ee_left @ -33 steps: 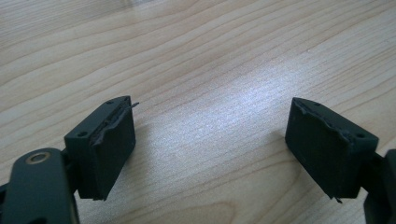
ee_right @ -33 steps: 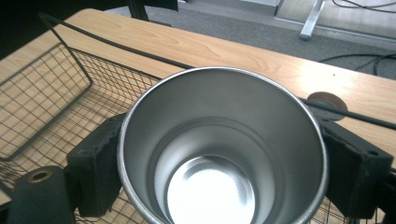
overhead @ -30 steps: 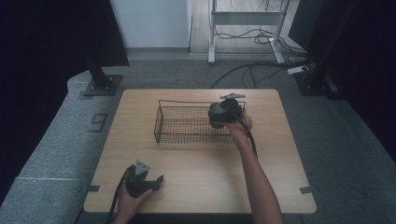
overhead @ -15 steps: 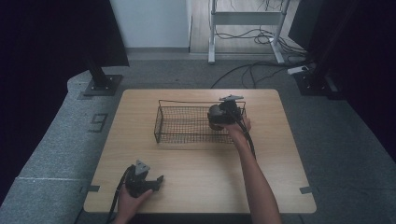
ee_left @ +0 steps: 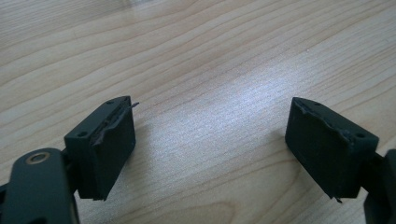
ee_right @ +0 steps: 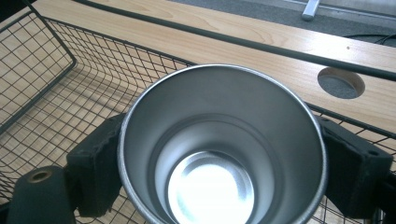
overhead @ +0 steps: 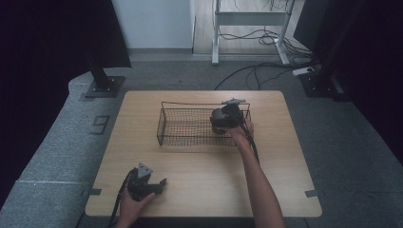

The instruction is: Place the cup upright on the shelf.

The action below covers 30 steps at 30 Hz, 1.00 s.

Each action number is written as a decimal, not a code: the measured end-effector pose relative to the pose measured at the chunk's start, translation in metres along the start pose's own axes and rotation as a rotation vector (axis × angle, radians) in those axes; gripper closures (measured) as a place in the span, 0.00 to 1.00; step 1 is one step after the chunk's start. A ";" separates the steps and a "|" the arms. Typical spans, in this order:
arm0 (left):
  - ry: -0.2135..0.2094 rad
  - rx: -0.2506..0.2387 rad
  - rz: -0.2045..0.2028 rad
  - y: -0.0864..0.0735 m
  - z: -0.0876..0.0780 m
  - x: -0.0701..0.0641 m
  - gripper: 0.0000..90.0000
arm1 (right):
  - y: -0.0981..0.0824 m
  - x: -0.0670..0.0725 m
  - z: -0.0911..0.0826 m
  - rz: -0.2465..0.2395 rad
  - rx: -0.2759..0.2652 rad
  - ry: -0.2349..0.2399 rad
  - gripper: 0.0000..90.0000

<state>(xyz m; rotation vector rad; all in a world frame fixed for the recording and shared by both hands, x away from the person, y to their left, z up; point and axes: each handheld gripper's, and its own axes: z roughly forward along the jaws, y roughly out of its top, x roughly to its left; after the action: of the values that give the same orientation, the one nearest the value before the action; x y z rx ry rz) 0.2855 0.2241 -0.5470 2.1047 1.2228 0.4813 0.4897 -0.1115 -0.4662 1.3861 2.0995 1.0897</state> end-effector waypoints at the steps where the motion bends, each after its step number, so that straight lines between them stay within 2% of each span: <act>1: 0.000 0.000 0.000 0.000 0.000 0.000 0.18 | -0.001 0.000 0.001 0.001 0.006 -0.001 0.15; 17: 0.000 0.000 0.000 0.000 0.000 0.000 0.18 | -0.007 -0.001 0.011 -0.002 0.050 -0.009 0.15; 23: 0.000 0.000 0.001 0.000 0.000 0.000 0.18 | -0.009 0.001 0.015 -0.014 0.082 -0.037 0.15; 30: 0.000 0.000 0.001 0.000 0.000 0.000 0.18 | -0.011 0.000 0.017 -0.014 0.091 -0.039 0.15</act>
<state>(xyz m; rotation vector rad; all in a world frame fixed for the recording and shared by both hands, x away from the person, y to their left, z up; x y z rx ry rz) 0.2854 0.2241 -0.5470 2.1054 1.2220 0.4814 0.4950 -0.1069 -0.4850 1.4198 2.1525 0.9646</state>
